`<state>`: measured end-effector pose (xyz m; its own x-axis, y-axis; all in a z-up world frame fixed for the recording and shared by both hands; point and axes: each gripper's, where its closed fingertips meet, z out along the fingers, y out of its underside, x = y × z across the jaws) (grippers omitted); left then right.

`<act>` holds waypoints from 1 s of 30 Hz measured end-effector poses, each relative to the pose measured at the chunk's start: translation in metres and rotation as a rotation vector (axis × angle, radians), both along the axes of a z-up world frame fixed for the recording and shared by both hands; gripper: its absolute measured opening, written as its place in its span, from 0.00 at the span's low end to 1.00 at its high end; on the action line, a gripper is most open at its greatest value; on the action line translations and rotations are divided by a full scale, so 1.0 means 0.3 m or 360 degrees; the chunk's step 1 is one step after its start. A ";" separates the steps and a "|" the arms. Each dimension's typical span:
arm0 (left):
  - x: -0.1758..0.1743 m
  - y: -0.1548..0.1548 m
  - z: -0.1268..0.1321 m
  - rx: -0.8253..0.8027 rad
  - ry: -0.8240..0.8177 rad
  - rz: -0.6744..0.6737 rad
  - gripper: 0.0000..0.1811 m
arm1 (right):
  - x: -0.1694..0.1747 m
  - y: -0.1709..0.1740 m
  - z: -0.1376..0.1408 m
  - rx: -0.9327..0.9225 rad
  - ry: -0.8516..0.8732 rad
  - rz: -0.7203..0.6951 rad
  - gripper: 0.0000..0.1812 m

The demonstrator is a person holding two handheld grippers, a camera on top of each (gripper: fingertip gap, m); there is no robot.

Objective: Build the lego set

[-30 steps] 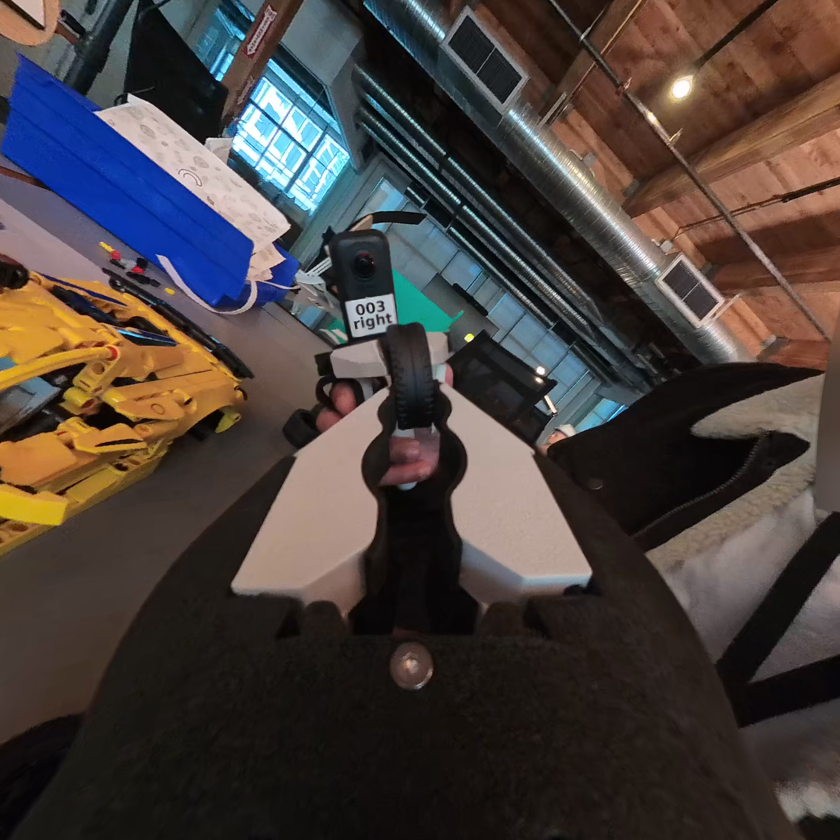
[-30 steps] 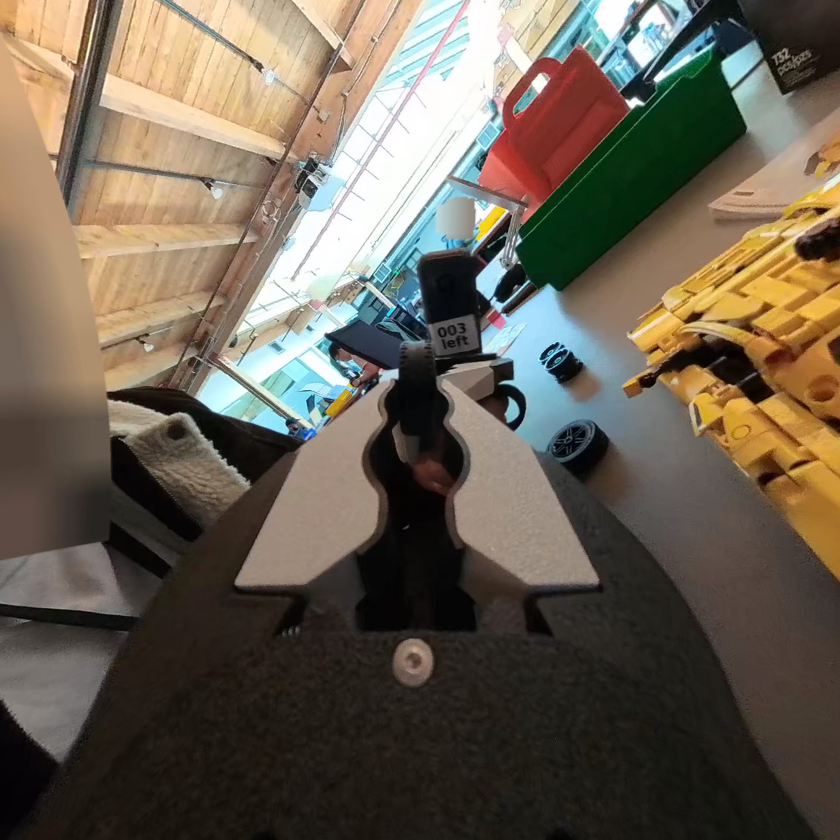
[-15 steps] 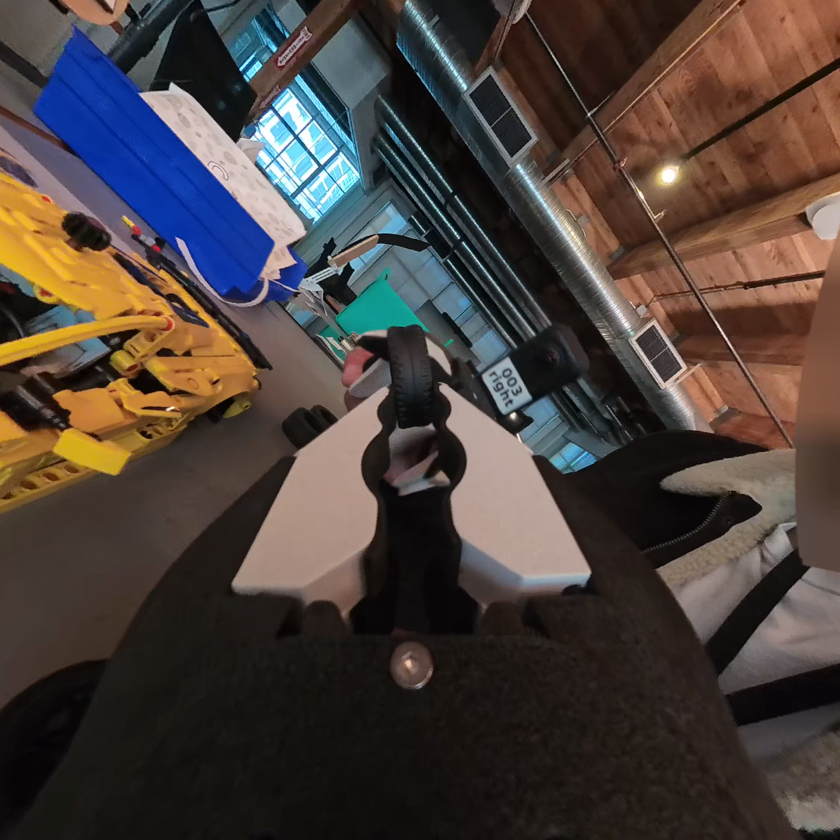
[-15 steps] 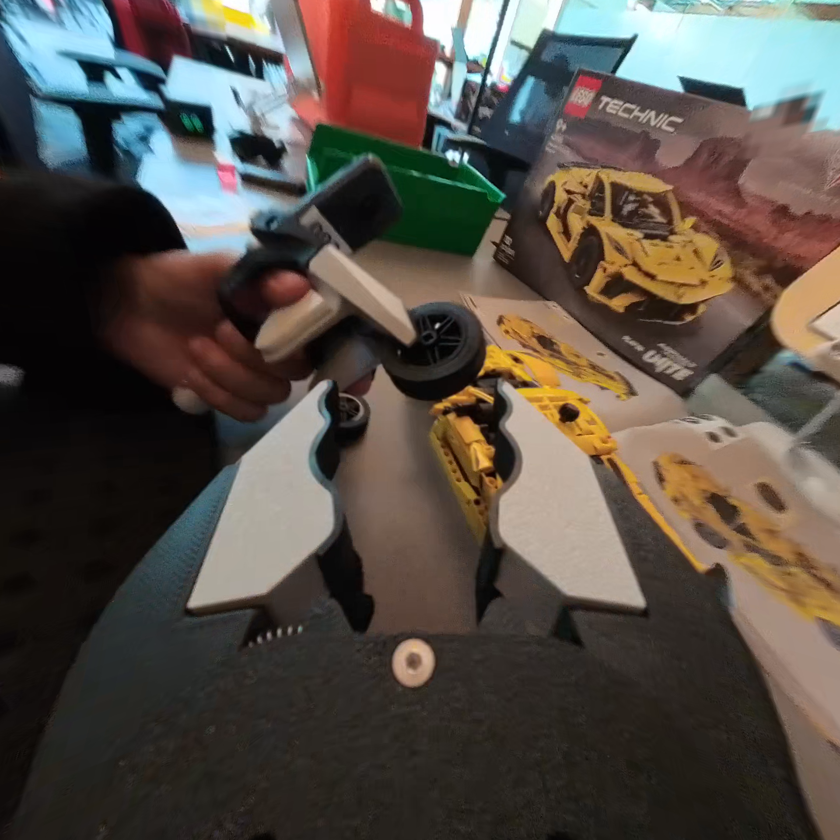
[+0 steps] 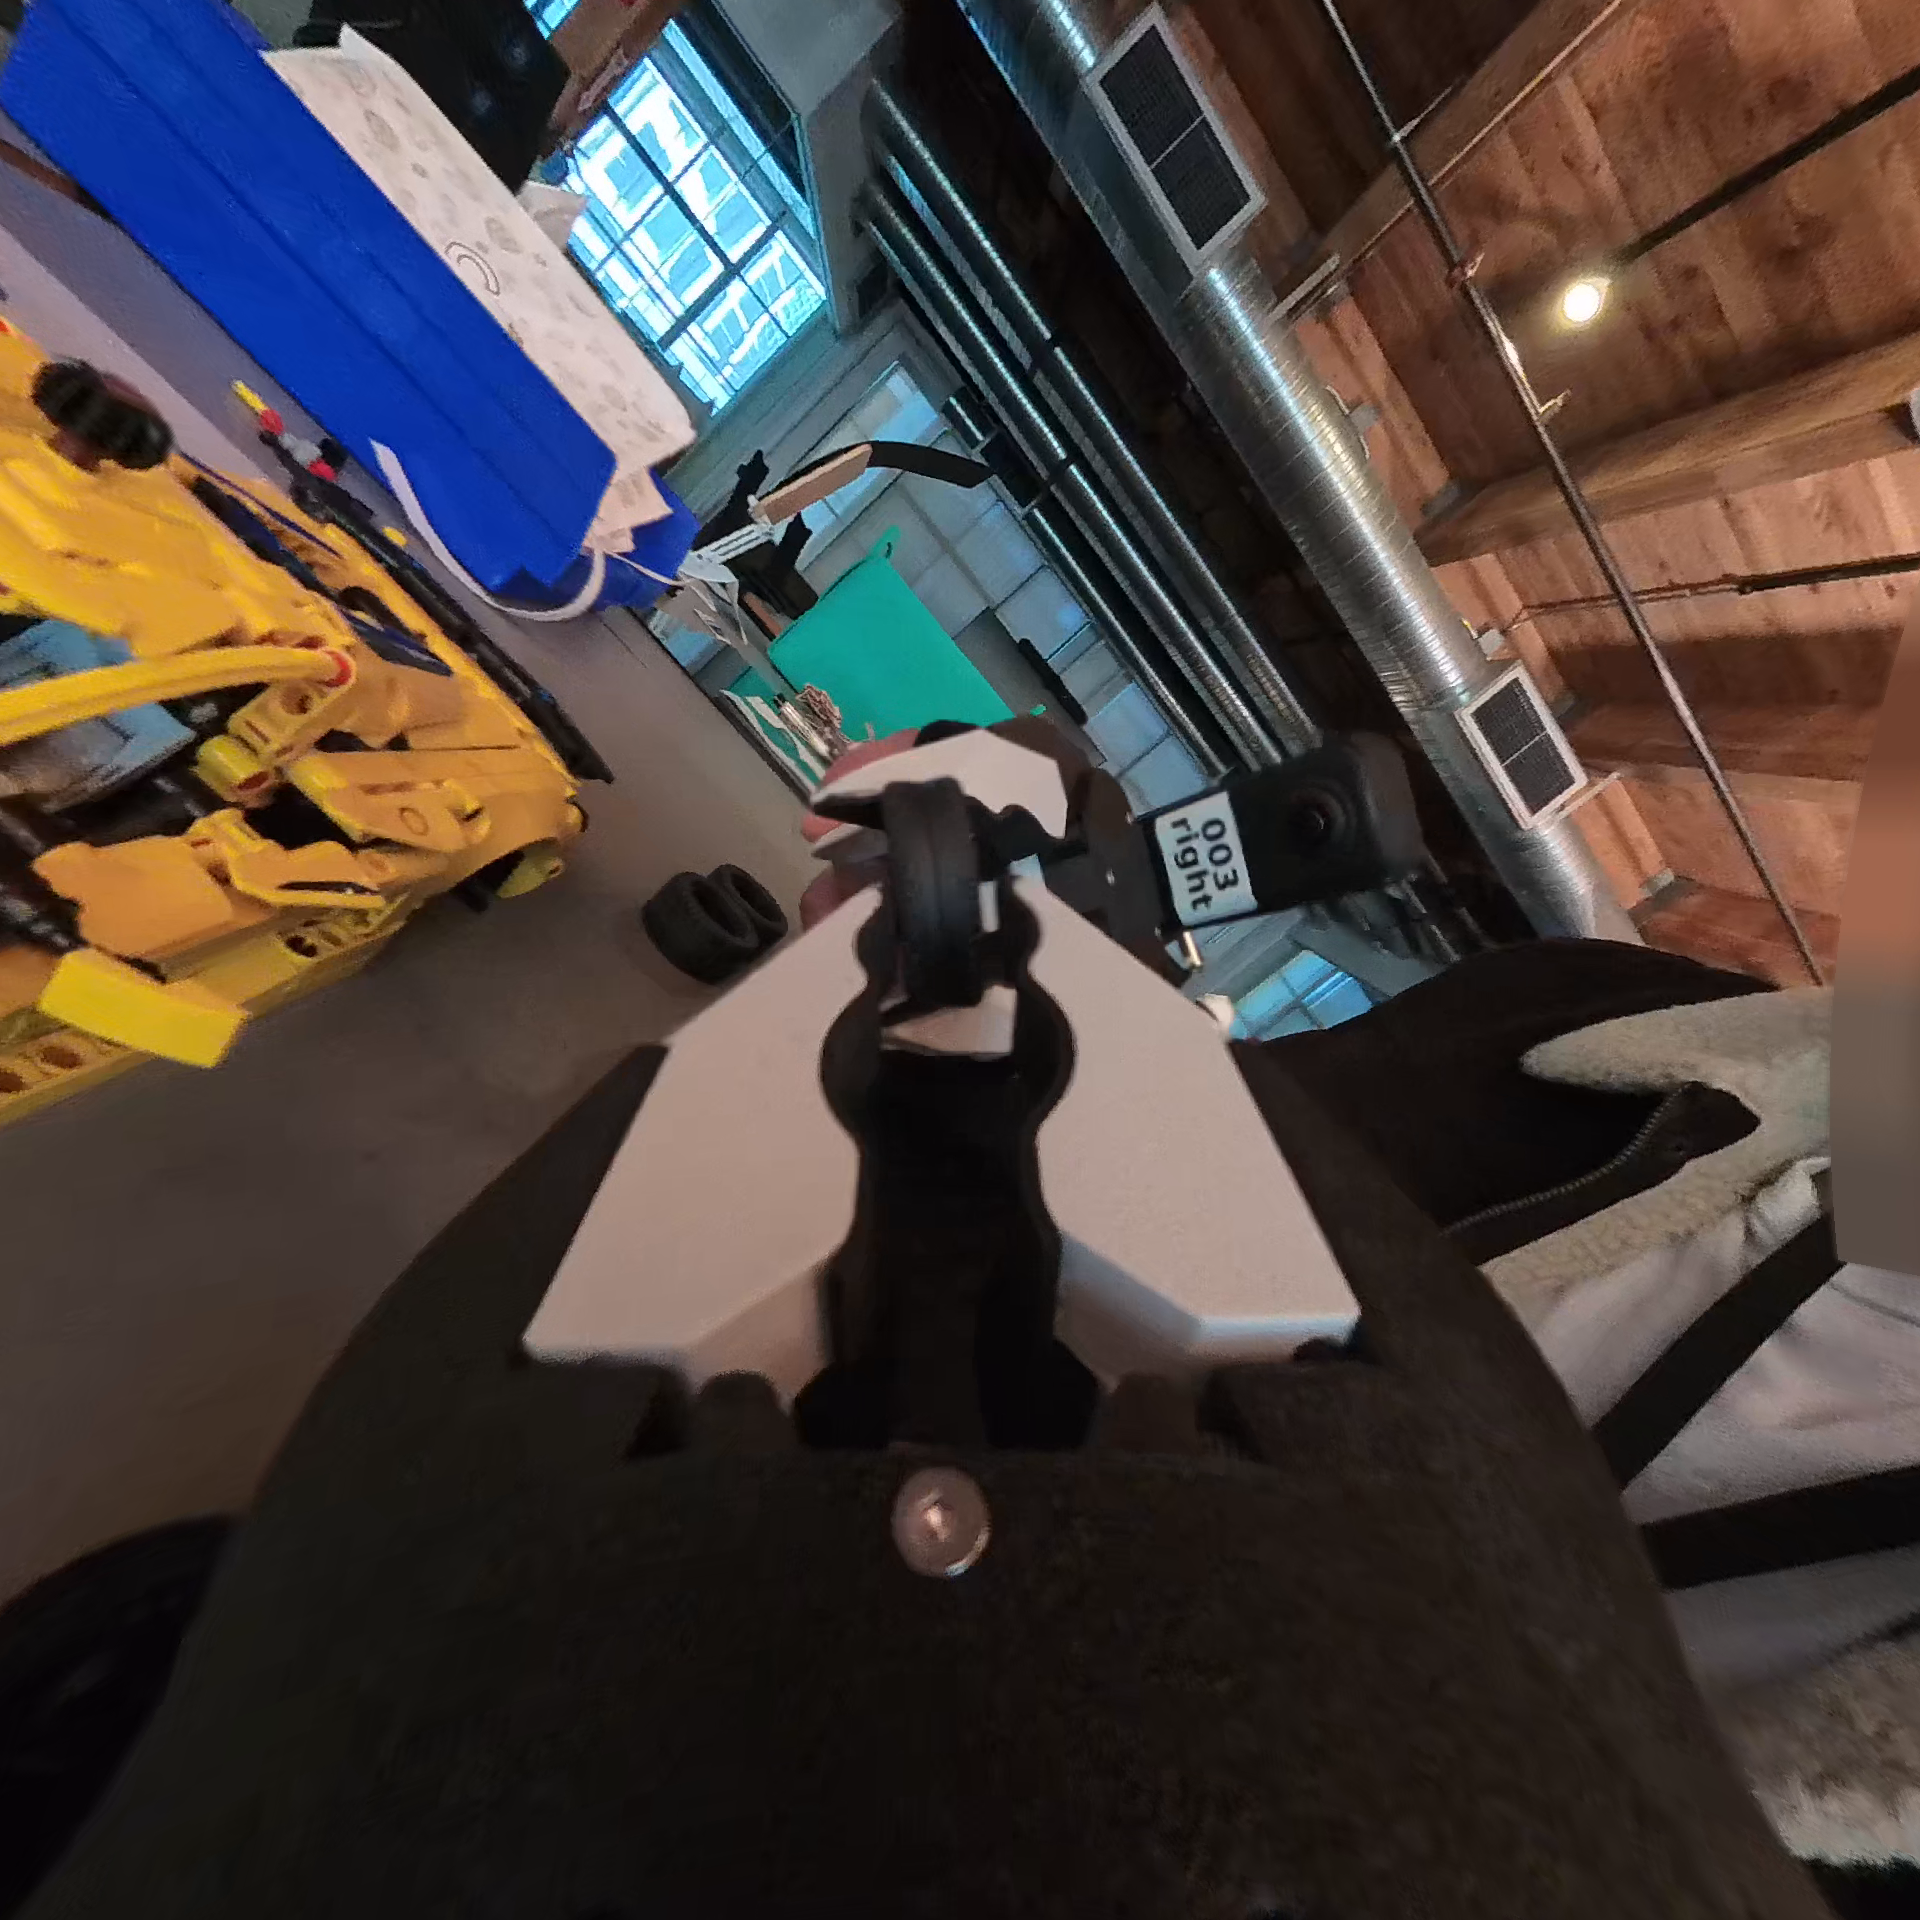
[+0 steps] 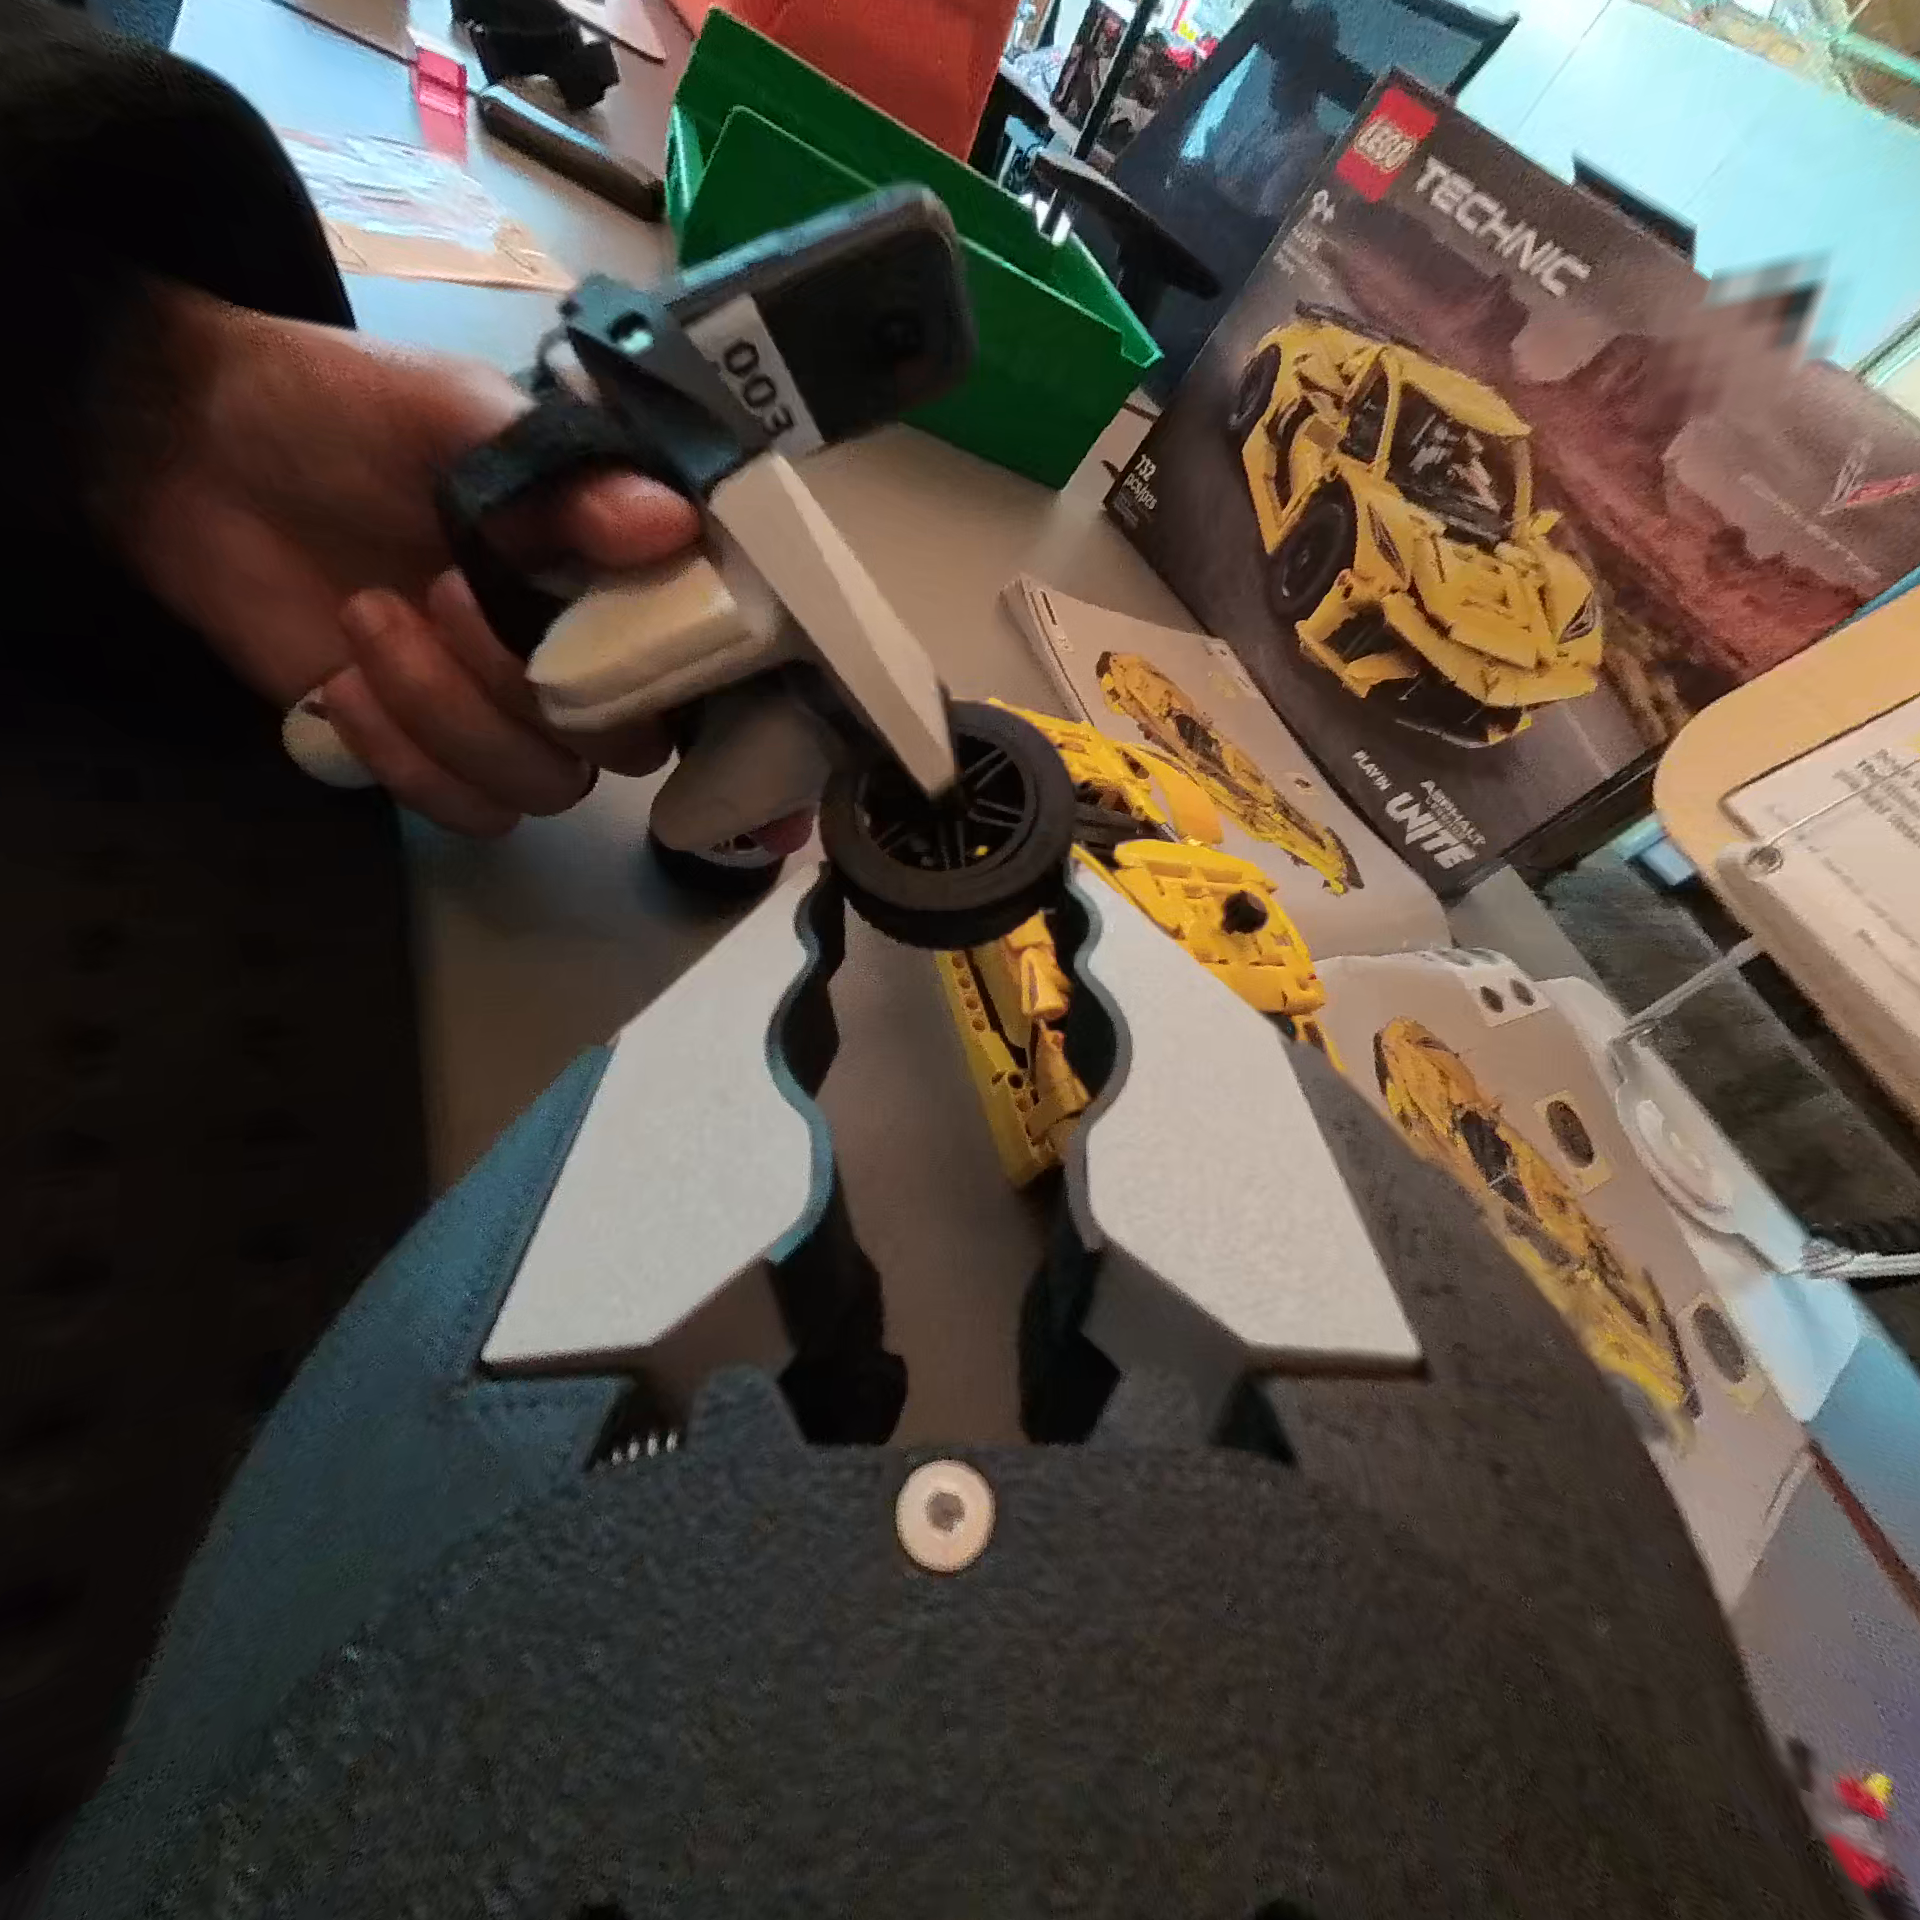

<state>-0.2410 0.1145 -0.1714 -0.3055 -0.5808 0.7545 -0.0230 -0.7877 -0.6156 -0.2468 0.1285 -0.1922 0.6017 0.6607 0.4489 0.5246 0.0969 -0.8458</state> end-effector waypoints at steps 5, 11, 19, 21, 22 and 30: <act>0.000 0.024 -0.018 -0.0023 0.0047 0.0074 0.09 | 0.010 0.025 -0.012 0.0184 -0.0321 -0.0160 0.21; 0.001 0.055 -0.034 -0.0046 0.0088 0.0173 0.09 | 0.014 0.052 -0.035 0.0100 -0.0345 -0.0299 0.21; -0.003 0.088 -0.041 -0.0050 0.0108 0.0259 0.09 | 0.006 0.065 -0.020 0.0154 -0.0212 -0.0440 0.24; 0.000 0.089 -0.046 -0.0057 0.0120 0.0262 0.09 | 0.011 0.071 -0.026 0.0172 -0.0252 -0.0472 0.23; 0.001 0.087 -0.044 -0.0062 0.0113 0.0254 0.09 | 0.011 0.070 -0.024 0.0156 -0.0234 -0.0468 0.23; 0.023 0.068 -0.064 0.0096 0.0231 0.0293 0.09 | 0.025 0.068 -0.046 -0.0066 -0.0152 -0.0457 0.23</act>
<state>-0.2340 0.1350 -0.1905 -0.0811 -0.6621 0.7450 0.0261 -0.7486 -0.6625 -0.2393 0.1490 -0.2059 0.7229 0.4886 0.4885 0.6029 -0.1007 -0.7915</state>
